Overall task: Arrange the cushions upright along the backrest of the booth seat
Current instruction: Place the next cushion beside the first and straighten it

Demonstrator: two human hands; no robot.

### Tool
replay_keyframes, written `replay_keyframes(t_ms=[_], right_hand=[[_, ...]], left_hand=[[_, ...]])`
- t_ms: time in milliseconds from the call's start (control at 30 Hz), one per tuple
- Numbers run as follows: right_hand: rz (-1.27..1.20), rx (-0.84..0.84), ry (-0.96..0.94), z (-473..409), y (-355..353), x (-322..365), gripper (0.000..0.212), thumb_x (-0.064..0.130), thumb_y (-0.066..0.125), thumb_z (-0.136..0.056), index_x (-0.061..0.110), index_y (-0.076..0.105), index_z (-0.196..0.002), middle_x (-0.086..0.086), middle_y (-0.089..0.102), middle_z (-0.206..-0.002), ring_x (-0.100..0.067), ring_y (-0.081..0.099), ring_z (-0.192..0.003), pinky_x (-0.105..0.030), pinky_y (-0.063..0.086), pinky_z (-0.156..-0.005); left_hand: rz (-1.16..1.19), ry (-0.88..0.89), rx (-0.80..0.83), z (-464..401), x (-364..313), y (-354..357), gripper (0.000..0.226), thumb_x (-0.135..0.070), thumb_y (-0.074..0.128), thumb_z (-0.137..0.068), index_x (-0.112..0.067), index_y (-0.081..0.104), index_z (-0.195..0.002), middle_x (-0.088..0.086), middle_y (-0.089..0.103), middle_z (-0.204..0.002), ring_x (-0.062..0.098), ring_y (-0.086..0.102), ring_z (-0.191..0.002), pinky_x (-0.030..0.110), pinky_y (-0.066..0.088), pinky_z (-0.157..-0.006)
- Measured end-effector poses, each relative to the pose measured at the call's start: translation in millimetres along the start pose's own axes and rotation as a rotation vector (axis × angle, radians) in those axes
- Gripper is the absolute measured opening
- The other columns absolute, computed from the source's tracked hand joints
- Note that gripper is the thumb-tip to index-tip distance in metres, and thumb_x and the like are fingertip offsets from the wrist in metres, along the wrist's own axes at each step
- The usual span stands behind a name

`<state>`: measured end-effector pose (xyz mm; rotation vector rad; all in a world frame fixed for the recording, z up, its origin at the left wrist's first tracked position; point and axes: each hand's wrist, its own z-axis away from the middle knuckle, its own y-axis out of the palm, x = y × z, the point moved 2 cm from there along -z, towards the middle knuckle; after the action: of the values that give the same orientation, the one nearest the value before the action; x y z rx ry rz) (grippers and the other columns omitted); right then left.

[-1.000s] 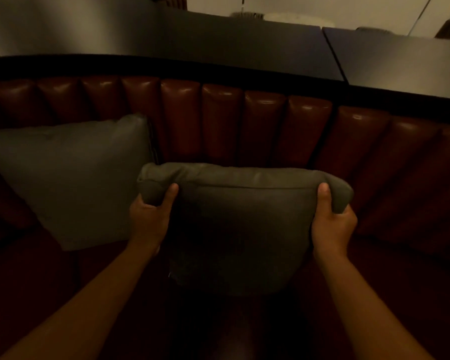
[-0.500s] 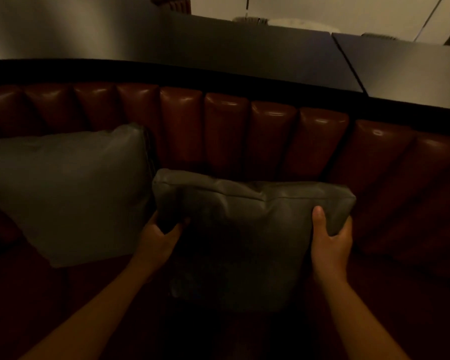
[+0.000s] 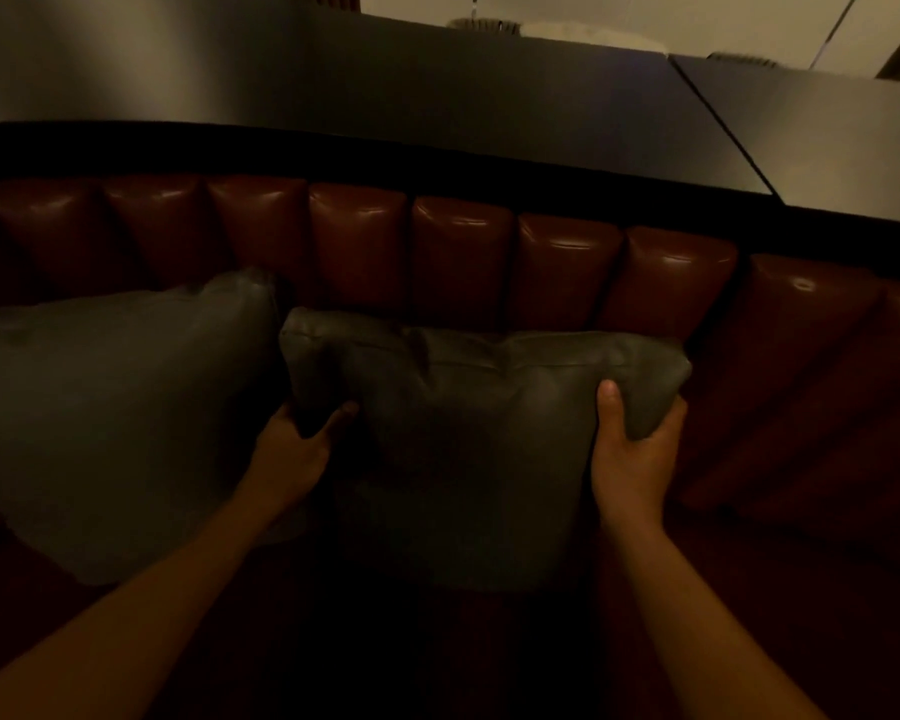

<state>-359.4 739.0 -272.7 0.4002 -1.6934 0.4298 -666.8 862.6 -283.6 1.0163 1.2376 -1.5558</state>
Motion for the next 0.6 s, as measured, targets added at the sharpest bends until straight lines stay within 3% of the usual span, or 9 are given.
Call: replay_keyframes(t_ms=[133,233,300,400,467,533,600], right_hand=[[0.015,0.004,0.001,6.5,-2.7,-10.6,0.061,0.047,0.072,-0.091,0.026,0.048,-0.144,0.02,0.063,-0.121,0.014,0.059,-0.107,-0.028,0.052,-0.099],[0.054,-0.007,-0.008,5.7,-1.5,-9.3,0.073,0.048,0.072,-0.091,0.022,0.039,-0.151,0.006,0.059,-0.136,0.003,0.058,-0.119,-0.038,0.049,-0.109],[0.137,-0.052,-0.036,8.8,-7.1,-8.4,0.088,0.056,0.071,-0.087,0.024,0.027,-0.157,-0.002,0.043,-0.154,-0.011,0.047,-0.137,-0.047,0.041,-0.116],[0.367,-0.107,-0.27,26.4,-20.5,2.8,0.097,0.06,0.07,-0.085,0.03,0.017,-0.16,-0.004,0.017,-0.166,-0.022,0.021,-0.153,-0.058,0.029,-0.12],[0.472,-0.044,-0.473,45.9,-23.4,2.7,0.102,0.058,0.073,-0.083,0.024,0.017,-0.161,-0.008,0.009,-0.169,-0.025,0.013,-0.156,-0.056,0.023,-0.121],[0.466,-0.02,-0.383,63.3,-24.5,-10.4,0.113,0.058,0.081,-0.077,0.028,0.012,-0.162,-0.006,0.001,-0.17,-0.024,0.007,-0.157,-0.057,0.023,-0.122],[0.364,-0.029,-0.08,73.7,-26.3,-37.2,0.125,0.066,0.08,-0.064,0.043,0.002,-0.16,-0.001,-0.002,-0.171,-0.021,0.004,-0.157,-0.058,0.022,-0.123]], left_hand=[[-0.009,-0.004,0.007,1.7,7.1,-1.0,0.058,-0.048,0.071,-0.077,-0.016,0.062,-0.125,0.01,0.065,-0.127,0.025,0.062,-0.115,0.038,0.05,-0.094],[-0.025,0.013,0.009,1.6,6.0,0.3,0.083,-0.062,0.072,-0.072,-0.014,0.055,-0.138,0.009,0.061,-0.136,0.025,0.058,-0.124,0.033,0.045,-0.094],[-0.098,0.084,-0.038,11.2,2.9,0.6,0.095,-0.064,0.071,-0.073,-0.02,0.039,-0.151,0.007,0.05,-0.149,0.025,0.049,-0.135,0.029,0.039,-0.1],[-0.245,0.357,-0.185,32.8,5.5,-2.5,0.107,-0.051,0.076,-0.078,-0.023,0.014,-0.16,-0.004,0.025,-0.162,0.007,0.024,-0.145,0.009,0.02,-0.11],[-0.277,0.461,-0.192,50.5,19.3,1.1,0.12,-0.051,0.084,-0.072,-0.023,0.008,-0.16,-0.009,0.015,-0.161,0.001,0.016,-0.146,0.0,0.014,-0.109],[-0.267,0.386,-0.095,64.6,44.7,11.7,0.135,-0.056,0.089,-0.061,-0.029,0.0,-0.159,-0.009,0.014,-0.162,0.003,0.017,-0.147,0.005,0.016,-0.114],[-0.136,0.042,0.101,73.4,74.0,19.0,0.152,-0.056,0.095,-0.044,-0.034,-0.003,-0.158,-0.005,0.022,-0.162,0.008,0.028,-0.144,0.018,0.028,-0.114]])
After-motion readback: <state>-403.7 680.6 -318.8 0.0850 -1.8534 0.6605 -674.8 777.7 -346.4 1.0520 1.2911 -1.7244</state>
